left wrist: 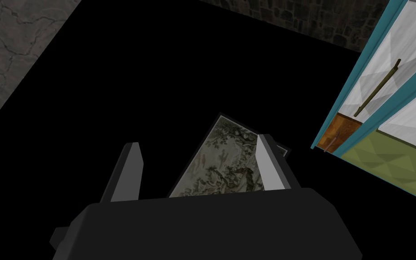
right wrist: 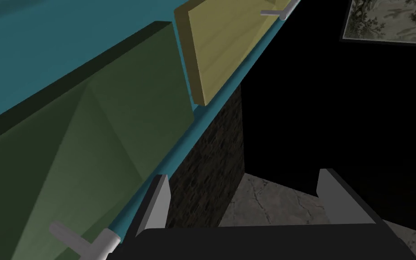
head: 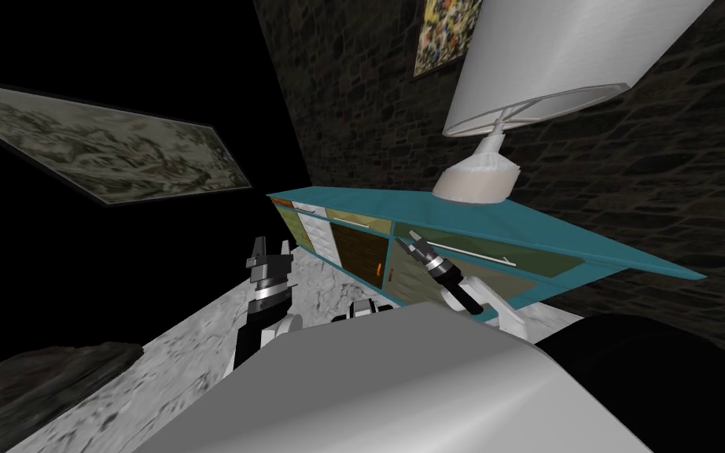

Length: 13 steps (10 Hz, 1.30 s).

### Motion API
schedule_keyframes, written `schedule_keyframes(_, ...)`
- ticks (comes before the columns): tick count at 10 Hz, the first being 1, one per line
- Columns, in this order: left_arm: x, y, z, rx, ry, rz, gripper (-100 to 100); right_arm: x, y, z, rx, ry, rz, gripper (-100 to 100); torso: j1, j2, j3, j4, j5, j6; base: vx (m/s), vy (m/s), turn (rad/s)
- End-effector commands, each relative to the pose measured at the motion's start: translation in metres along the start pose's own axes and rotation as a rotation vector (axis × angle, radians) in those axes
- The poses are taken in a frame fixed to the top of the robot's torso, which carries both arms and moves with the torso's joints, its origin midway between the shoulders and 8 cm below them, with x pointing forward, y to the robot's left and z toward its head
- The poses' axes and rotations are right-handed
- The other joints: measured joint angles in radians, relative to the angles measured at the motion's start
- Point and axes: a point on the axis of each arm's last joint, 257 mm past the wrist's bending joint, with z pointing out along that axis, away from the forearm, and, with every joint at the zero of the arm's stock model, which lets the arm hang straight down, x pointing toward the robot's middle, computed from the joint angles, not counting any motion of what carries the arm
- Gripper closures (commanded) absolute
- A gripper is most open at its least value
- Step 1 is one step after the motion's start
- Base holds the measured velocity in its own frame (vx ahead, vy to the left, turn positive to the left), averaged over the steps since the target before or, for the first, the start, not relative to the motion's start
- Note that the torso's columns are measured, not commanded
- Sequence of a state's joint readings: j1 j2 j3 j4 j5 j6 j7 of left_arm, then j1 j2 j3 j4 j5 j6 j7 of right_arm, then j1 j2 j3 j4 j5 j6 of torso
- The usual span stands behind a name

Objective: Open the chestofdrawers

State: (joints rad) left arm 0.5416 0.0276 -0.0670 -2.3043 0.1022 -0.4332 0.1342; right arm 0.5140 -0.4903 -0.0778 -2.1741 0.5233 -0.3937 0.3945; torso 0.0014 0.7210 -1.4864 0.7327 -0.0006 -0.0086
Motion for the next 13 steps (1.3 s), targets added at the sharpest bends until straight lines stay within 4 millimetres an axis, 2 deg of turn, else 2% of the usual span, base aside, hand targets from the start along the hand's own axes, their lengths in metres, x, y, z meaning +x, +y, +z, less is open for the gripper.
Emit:
schedule_keyframes(1, 0.0, 0.0, 0.0, 0.0, 0.0, 0.0, 0, 0.011, -0.007, -0.001, -0.03, 0.068, -0.183, -100, 0.001, 0.001, 0.0, 0.0, 0.001, 0.002, 0.085, 0.141, -0.028)
schedule_keyframes(2, 0.0, 0.0, 0.0, 0.0, 0.0, 0.0, 0, 0.012, -0.006, -0.001, -0.032, 0.072, -0.193, -100, 0.001, 0.008, 0.004, 0.002, 0.001, 0.006, 0.074, 0.104, -0.015)
schedule_keyframes(4, 0.0, 0.0, 0.0, 0.0, 0.0, 0.0, 0, 0.019, -0.014, -0.003, -0.056, 0.123, -0.336, -100, -0.004, 0.021, 0.013, 0.006, 0.0, 0.009, 0.051, 0.095, -0.064)
schedule_keyframes(6, 0.0, 0.0, 0.0, 0.0, 0.0, 0.0, 0, 0.026, -0.024, -0.005, -0.082, 0.172, -0.481, -100, 0.001, 0.019, 0.012, 0.006, 0.001, 0.009, 0.055, 0.149, -0.074)
schedule_keyframes(7, 0.0, 0.0, 0.0, 0.0, 0.0, 0.0, 0, 0.027, -0.024, -0.005, -0.084, 0.175, -0.49, -100, 0.001, 0.017, 0.011, 0.005, 0.001, 0.009, 0.042, 0.115, -0.025)
schedule_keyframes(13, 0.0, 0.0, 0.0, 0.0, 0.0, 0.0, 0, 0.039, -0.057, -0.009, -0.176, 0.299, -0.898, -100, -0.002, 0.017, 0.011, 0.005, 0.0, 0.009, 0.048, 0.115, -0.059)
